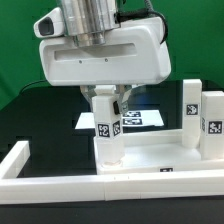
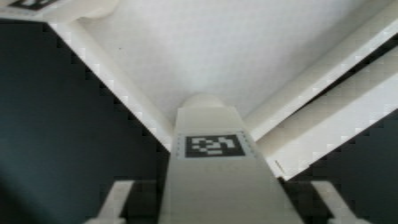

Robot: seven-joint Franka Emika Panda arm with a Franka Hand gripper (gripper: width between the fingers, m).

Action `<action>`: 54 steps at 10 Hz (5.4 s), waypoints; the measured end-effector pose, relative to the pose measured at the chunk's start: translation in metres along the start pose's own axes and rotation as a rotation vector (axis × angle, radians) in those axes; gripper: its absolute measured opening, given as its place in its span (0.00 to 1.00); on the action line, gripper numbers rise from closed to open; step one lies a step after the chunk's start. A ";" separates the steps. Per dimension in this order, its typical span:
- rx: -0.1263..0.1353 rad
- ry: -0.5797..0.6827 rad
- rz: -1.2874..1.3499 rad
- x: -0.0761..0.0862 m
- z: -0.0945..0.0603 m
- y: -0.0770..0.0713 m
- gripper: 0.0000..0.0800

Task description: Assemble desk

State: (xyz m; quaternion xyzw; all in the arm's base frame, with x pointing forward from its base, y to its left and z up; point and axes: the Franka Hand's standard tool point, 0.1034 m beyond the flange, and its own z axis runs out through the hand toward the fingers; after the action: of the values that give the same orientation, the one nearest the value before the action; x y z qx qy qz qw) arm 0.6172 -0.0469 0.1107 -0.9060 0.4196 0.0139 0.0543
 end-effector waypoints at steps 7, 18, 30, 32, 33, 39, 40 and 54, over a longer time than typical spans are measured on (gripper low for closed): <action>0.085 0.017 0.655 0.008 0.005 -0.009 0.36; 0.032 0.013 -0.352 0.003 0.004 -0.008 0.81; 0.024 0.017 -0.026 0.012 0.009 -0.007 0.37; 0.041 0.004 0.323 0.011 0.010 -0.010 0.37; 0.052 -0.008 0.491 0.010 0.010 -0.012 0.37; 0.054 0.000 0.431 0.007 0.012 -0.013 0.76; 0.035 -0.005 0.237 0.003 0.010 -0.017 0.76; -0.001 0.029 -0.410 0.011 0.011 -0.009 0.37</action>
Offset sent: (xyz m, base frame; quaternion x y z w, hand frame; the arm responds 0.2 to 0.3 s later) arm 0.0082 0.0020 -0.0041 0.0694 -0.0037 0.3063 0.9494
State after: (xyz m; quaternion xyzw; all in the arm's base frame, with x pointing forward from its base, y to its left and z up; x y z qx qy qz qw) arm 0.6315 -0.0488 0.1000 -0.9725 0.2272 -0.0105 0.0496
